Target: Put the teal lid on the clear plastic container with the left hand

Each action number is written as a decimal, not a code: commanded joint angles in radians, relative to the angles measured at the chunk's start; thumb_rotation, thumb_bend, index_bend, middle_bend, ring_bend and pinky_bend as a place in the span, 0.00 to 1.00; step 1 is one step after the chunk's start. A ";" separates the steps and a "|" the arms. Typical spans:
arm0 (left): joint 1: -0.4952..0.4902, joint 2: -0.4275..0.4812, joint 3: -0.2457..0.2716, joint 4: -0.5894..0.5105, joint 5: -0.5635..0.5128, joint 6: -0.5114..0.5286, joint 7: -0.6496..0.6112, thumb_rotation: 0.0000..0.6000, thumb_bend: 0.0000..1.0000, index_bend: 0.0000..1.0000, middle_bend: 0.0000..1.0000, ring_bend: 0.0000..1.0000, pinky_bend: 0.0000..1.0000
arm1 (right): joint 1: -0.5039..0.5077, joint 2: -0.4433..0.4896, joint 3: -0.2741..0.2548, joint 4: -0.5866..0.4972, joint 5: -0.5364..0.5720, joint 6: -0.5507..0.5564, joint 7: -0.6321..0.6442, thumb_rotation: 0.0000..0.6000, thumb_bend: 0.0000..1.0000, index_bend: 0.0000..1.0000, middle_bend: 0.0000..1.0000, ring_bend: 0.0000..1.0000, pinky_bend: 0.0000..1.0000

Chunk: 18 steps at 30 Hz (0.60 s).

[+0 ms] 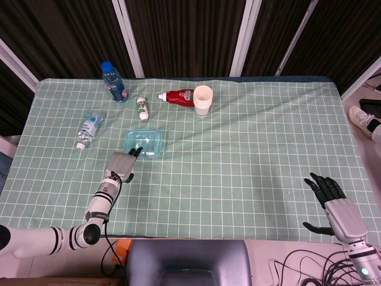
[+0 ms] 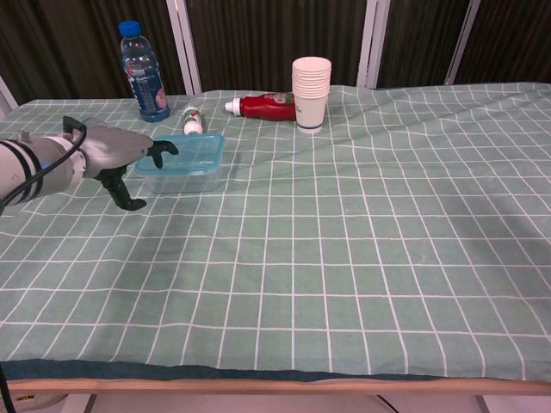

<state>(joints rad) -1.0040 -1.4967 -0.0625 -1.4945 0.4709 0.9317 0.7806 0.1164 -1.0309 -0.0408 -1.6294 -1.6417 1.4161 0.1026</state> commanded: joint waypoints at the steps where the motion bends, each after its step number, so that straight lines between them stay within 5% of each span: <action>1: -0.001 -0.002 0.001 0.003 -0.001 -0.003 -0.001 1.00 0.33 0.00 0.22 0.90 1.00 | 0.000 0.000 0.000 0.000 0.000 -0.001 -0.001 1.00 0.12 0.00 0.00 0.00 0.00; 11: -0.004 -0.003 0.000 0.008 0.016 0.006 -0.005 1.00 0.33 0.00 0.22 0.90 1.00 | 0.001 0.000 0.001 -0.001 0.004 -0.003 -0.002 1.00 0.12 0.00 0.00 0.00 0.00; 14: 0.006 0.013 -0.020 -0.022 0.101 0.059 -0.037 1.00 0.33 0.00 0.18 0.89 1.00 | 0.001 0.001 0.002 -0.001 0.005 -0.001 0.001 1.00 0.12 0.00 0.00 0.00 0.00; 18: 0.034 0.049 -0.046 -0.091 0.263 0.158 -0.099 1.00 0.33 0.00 0.07 0.75 1.00 | 0.001 0.001 0.001 -0.001 0.003 -0.003 -0.001 1.00 0.12 0.00 0.00 0.00 0.00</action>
<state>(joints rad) -0.9923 -1.4771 -0.0845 -1.5317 0.6252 1.0146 0.7311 0.1175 -1.0300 -0.0396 -1.6301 -1.6381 1.4134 0.1014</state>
